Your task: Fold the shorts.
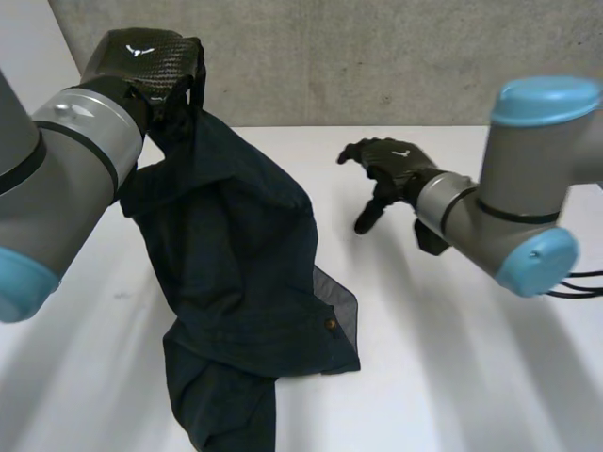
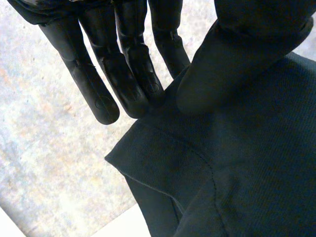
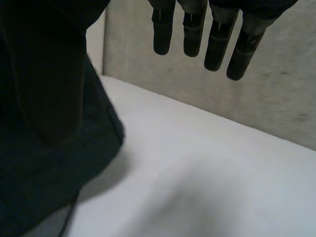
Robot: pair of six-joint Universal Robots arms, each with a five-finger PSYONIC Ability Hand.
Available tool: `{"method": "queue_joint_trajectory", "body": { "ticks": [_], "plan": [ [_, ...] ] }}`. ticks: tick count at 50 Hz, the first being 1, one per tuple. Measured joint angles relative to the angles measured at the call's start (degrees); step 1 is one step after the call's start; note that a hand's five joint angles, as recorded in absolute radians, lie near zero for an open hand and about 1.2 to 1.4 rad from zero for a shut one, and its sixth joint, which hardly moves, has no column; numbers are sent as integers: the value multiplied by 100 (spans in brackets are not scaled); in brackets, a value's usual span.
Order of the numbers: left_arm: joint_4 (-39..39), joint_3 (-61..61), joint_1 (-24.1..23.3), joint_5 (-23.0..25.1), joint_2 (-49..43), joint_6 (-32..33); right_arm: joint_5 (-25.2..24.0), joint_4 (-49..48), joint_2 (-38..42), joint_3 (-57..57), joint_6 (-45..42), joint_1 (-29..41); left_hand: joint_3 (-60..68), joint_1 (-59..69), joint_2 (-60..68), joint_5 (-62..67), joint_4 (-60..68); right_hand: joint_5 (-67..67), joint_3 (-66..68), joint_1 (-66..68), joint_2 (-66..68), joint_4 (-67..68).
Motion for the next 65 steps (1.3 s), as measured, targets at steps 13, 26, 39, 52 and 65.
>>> {"method": "queue_joint_trajectory", "body": {
  "ticks": [13,26,39,52,65],
  "plan": [
    [-5,-508,-170,11,460,92,-1571,-408,1246,-880,1331,208,0,0,0,0,0,558,569,501,575,526],
    [14,-617,-86,65,656,162,-804,-458,369,-777,92,203,0,0,0,0,0,4865,5146,4088,5059,5094],
    [75,-591,126,33,1283,106,424,-356,-2439,594,-2936,251,0,109,0,88,0,4865,5173,4088,5059,5129],
    [80,-599,117,5,2652,54,612,565,-4221,572,-3205,231,22,114,1,92,0,4866,5173,4088,5059,5130],
    [2,-611,110,13,3032,-12,584,1098,-4533,429,-3276,246,22,114,2,92,1,4866,5173,4088,5059,5131]
  ]
}}
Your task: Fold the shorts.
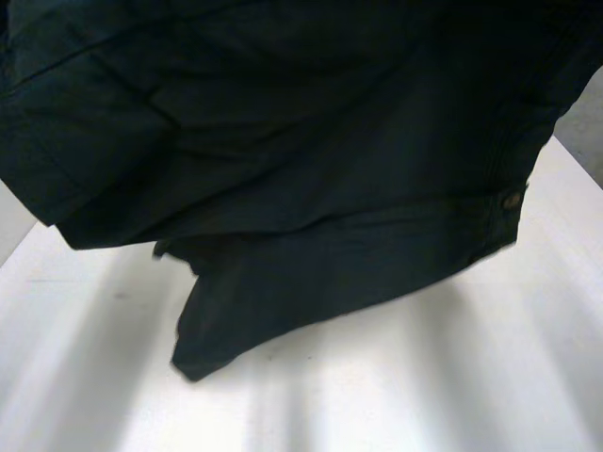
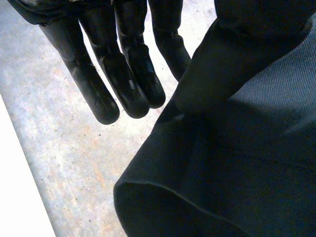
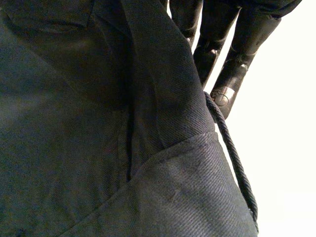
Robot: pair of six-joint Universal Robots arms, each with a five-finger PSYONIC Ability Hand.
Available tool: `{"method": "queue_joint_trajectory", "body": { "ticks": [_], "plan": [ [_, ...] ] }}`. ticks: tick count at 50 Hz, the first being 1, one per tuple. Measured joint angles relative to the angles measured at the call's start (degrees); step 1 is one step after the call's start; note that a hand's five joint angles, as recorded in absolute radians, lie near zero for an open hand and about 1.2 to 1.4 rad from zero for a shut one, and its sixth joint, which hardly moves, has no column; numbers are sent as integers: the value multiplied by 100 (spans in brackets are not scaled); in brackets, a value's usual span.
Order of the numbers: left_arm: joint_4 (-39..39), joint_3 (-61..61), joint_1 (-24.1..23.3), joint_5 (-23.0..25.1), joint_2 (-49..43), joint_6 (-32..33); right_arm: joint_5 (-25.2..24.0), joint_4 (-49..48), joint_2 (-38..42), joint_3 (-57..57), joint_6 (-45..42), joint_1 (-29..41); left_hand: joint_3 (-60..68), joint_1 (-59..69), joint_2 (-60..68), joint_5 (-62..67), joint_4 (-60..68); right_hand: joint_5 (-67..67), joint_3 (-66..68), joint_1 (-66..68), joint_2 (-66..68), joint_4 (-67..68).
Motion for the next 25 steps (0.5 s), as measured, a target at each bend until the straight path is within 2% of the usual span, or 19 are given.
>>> {"method": "queue_joint_trajectory", "body": {
  "ticks": [3,6,7,9,10,11,12,14,19,23,25],
  "plan": [
    [3,14,26,7,-189,-5,-1,80,280,-22,4,20,0,0,0,0,0,0,0,0,0,0],
    [20,142,92,29,-862,5,11,122,985,-167,7,46,0,0,4,0,0,0,0,0,0,2],
    [20,142,92,29,-862,5,11,122,985,-167,7,46,0,0,4,0,0,0,0,0,0,2],
    [35,298,180,45,-1457,16,27,116,1617,-352,8,61,0,0,5,0,0,0,0,0,0,24],
    [35,298,180,45,-1457,16,27,116,1617,-352,8,61,0,0,5,0,0,0,0,0,0,24],
    [49,427,261,50,-1882,26,32,110,1738,-394,8,63,0,0,5,0,1,0,0,0,0,24],
    [86,602,357,56,-2378,36,39,41,2466,-652,4,72,0,0,5,0,1,0,0,0,0,24],
    [122,764,431,57,-2819,45,42,-42,2823,-786,3,75,0,0,5,0,1,0,0,0,0,24],
    [397,1554,619,41,-4373,87,86,-787,4046,-1244,-13,75,0,0,5,0,1,0,0,0,0,24],
    [804,2548,693,1,-5628,185,365,-2196,4945,-1486,-82,75,-111,-1,-141,-32,-179,0,-4,0,0,17],
    [861,2677,699,-2,-5765,201,408,-2389,5036,-1504,-100,75,-349,-211,-450,-212,-426,-24,-36,-44,-32,-17]
  ]
}}
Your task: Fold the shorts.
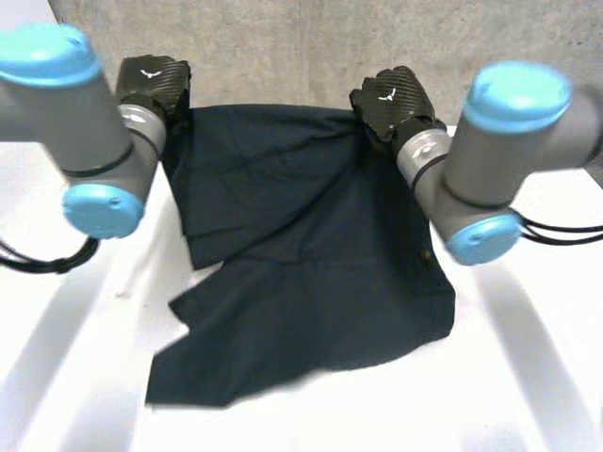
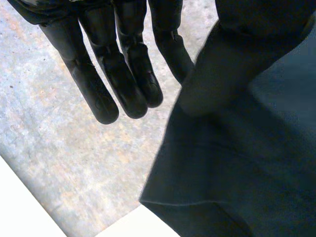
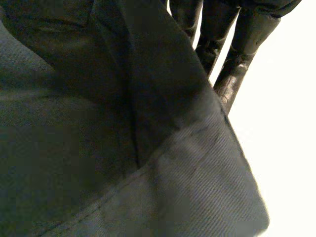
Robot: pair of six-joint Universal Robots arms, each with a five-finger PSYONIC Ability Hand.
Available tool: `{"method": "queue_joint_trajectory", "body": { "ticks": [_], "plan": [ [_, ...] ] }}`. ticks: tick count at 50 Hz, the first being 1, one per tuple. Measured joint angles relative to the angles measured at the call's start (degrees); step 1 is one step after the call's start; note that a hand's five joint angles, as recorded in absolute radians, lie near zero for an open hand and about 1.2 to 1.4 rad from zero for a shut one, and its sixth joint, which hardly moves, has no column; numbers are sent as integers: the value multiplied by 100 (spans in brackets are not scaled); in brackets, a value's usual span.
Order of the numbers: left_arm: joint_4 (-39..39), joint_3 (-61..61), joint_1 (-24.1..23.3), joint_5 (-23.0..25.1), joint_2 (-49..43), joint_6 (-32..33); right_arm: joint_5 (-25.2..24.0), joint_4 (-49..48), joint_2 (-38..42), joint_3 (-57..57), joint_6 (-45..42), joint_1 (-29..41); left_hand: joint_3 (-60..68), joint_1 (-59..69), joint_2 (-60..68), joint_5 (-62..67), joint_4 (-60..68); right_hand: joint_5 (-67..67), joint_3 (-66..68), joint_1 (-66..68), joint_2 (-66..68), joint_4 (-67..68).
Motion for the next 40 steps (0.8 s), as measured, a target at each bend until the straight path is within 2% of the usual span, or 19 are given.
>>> {"method": "queue_joint_trajectory", "body": {
  "ticks": [1,2,3,4,6,8,13,20,25,27,28,31,34,37,39,40],
  "plan": [
    [219,469,16,-3,-476,62,130,-526,242,-40,-56,-1,-1131,-1215,-1196,-1122,-1142,-358,-453,-363,-536,-463],
    [325,694,20,-1,-688,95,248,-1039,467,-70,-127,-1,-1131,-1215,-1196,-1122,-1142,-1607,-1891,-1661,-1910,-1786],
    [456,959,22,3,-931,136,285,-1191,533,-76,-151,-1,-3252,-3555,-3298,-3285,-3303,-2611,-2796,-2663,-2848,-2812],
    [560,1163,19,7,-1114,183,399,-1719,762,-97,-248,-1,-4130,-4204,-4089,-4130,-4125,-4320,-4525,-3981,-4686,-4560],
    [682,1400,-9,18,-1324,291,451,-1966,887,-96,-309,-1,-4889,-4876,-4846,-4910,-4960,-4976,-5331,-4323,-5331,-5329],
    [760,1541,-53,24,-1440,414,464,-2031,925,-82,-339,0,-5254,-5125,-5211,-5239,-5294,-5094,-5516,-4350,-5455,-5447],
    [806,1600,-170,-16,-1476,668,465,-1804,734,41,-253,-3,-5272,-5125,-5254,-5245,-5313,-5102,-5536,-4350,-5460,-5447],
    [502,753,-225,-154,-742,717,402,-782,-389,762,377,-75,-5272,-5125,-5255,-5245,-5313,-5102,-5536,-4350,-5460,-5447],
    [203,-716,-198,-162,429,535,223,196,-1243,1482,691,-257,-5272,-5125,-5254,-5244,-5313,-5102,-5536,-4350,-5460,-5447],
    [189,-851,-196,-157,531,514,186,362,-1369,1615,724,-297,-5272,-5125,-5254,-5244,-5313,-5102,-5536,-4350,-5460,-5447],
    [128,-1788,-187,-99,1231,358,64,832,-1719,2021,796,-418,-5272,-5125,-5254,-5244,-5313,-5102,-5536,-4350,-5460,-5447],
    [95,-2865,-191,29,2005,177,-113,1368,-2156,2621,839,-582,-5272,-5125,-5249,-5244,-5311,-5102,-5536,-4350,-5460,-5447],
    [90,-3647,-204,168,2538,70,-260,1640,-2460,3123,837,-708,-5161,-5008,-5123,-5161,-5210,-5040,-5443,-4299,-5378,-5394],
    [89,-4815,-230,455,3279,-15,-558,1789,-2899,3987,797,-890,-4818,-4595,-4745,-4826,-4824,-4228,-4475,-3532,-4399,-4521],
    [88,-4971,-234,497,3374,-22,-620,1787,-2974,4144,788,-920,-4818,-4595,-4745,-4826,-4824,-4147,-4389,-3456,-4358,-4433],
    [84,-5694,-248,707,3803,-39,-934,1688,-3285,4826,746,-1050,-4249,-4054,-4176,-4249,-4245,-4147,-4389,-3456,-4358,-4433]
  ]
}}
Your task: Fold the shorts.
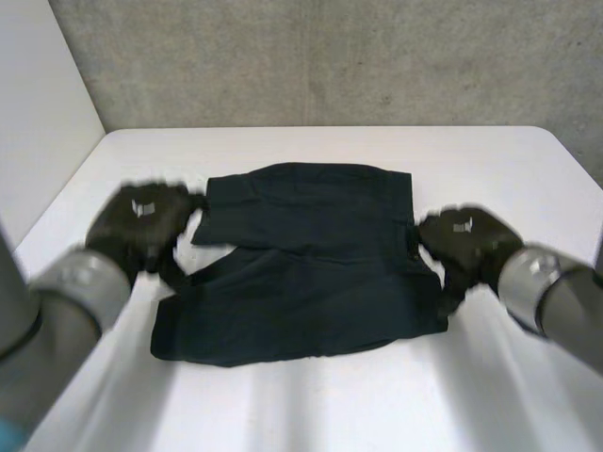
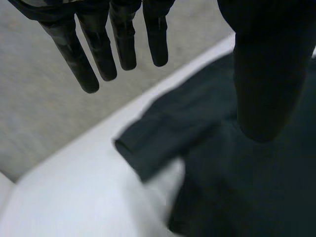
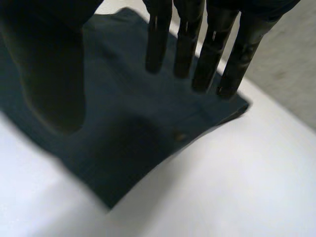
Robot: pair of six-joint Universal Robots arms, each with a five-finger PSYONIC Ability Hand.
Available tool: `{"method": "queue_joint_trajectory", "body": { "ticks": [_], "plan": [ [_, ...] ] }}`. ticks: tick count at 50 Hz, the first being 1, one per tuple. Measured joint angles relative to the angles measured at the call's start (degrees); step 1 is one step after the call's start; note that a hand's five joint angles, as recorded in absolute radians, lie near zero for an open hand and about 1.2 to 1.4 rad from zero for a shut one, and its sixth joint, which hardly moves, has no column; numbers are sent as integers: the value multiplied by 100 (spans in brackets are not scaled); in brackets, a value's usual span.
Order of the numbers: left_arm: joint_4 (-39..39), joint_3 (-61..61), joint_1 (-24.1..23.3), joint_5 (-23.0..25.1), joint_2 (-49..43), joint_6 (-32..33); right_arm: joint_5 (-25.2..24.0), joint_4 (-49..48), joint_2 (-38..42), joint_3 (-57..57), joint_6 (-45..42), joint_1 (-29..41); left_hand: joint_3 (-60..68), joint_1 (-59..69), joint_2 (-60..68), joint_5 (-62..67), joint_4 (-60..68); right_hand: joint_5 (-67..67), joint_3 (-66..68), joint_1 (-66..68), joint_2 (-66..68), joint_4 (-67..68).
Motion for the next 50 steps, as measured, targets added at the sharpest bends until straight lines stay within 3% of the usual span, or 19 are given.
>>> {"method": "queue_joint_trajectory", "body": {
  "ticks": [2,3,4,7,12,20,33,38,47,50],
  "plan": [
    [-13,-427,-7,123,236,1,-217,-129,-182,427,-32,-85,0,0,0,0,0,0,0,0,0,0],
    [-25,-665,-10,183,356,3,-338,-226,-267,657,-54,-134,125,88,127,138,138,1093,1159,990,1214,1169],
    [-42,-891,-13,235,459,7,-474,-364,-352,923,-84,-195,136,88,138,150,153,1276,1379,1162,1409,1389],
    [-101,-1540,-8,331,679,26,-828,-896,-501,1642,-183,-374,148,87,156,177,157,1277,1379,1147,1382,1390],
    [-92,-1963,52,337,673,47,-991,-1685,-377,2114,-244,-468,148,87,156,177,157,913,818,751,864,852],
    [434,-2072,318,282,53,127,-937,-2655,413,2079,-266,-475,148,87,156,174,156,852,777,721,815,802],
    [1067,-1715,535,250,-818,466,-882,-2918,1113,1548,-411,-463,148,87,156,175,157,1068,969,817,976,988],
    [1183,-1625,530,216,-942,531,-872,-2947,1223,1438,-423,-458,152,91,160,178,158,1387,1475,1258,1510,1483],
    [1584,-1375,522,25,-1206,593,-642,-3010,1508,1087,-433,-453,925,922,946,916,950,3892,4130,3141,4179,4178],
    [1632,-1299,522,16,-1313,646,-614,-3022,1530,1033,-431,-449,1443,1528,1455,1409,1462,4149,4399,3248,4302,4438]
  ]
}}
